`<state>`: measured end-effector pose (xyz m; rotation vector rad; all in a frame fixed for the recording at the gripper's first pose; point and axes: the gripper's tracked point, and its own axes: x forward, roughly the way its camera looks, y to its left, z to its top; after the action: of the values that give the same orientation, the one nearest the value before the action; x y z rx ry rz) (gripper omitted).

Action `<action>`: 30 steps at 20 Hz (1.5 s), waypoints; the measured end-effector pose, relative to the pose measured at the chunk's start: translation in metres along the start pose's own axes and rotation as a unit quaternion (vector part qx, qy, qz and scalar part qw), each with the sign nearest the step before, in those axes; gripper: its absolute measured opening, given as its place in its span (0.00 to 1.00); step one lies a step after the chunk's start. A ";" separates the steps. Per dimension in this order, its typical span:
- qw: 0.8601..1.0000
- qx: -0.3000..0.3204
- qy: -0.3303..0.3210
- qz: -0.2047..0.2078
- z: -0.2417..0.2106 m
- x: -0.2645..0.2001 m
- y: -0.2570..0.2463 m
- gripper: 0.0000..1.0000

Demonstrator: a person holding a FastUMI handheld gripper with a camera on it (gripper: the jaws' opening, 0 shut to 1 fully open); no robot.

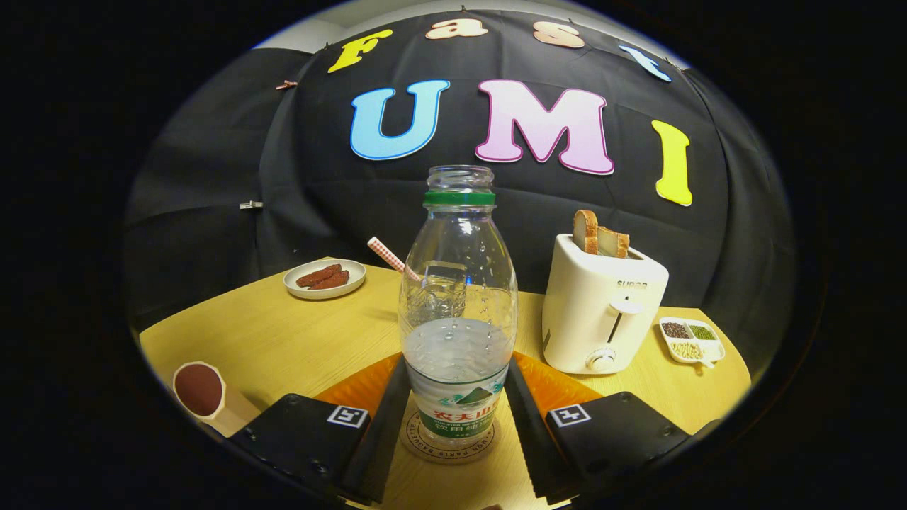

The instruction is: Take the bottle from table, then pour the juice into the cup, finally place the bottle on the coaster

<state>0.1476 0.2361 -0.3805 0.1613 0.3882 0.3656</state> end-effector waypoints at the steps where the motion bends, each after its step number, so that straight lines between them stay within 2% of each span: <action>1: 1.000 0.002 0.001 -0.001 -0.002 -0.001 -0.001 0.77; 6: 1.000 0.010 0.005 0.000 -0.005 -0.001 0.000 0.80; 11: 1.000 0.008 0.004 0.000 -0.002 -0.010 0.002 1.00; 13: 1.000 0.009 0.004 -0.006 0.003 -0.022 -0.002 0.99; 21: 1.000 0.013 0.005 -0.023 0.051 -0.121 -0.013 0.98; 30: 0.997 -0.014 -0.044 -0.061 0.168 -0.230 -0.035 0.98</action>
<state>0.0279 0.1027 -0.1568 0.1256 0.3053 0.2429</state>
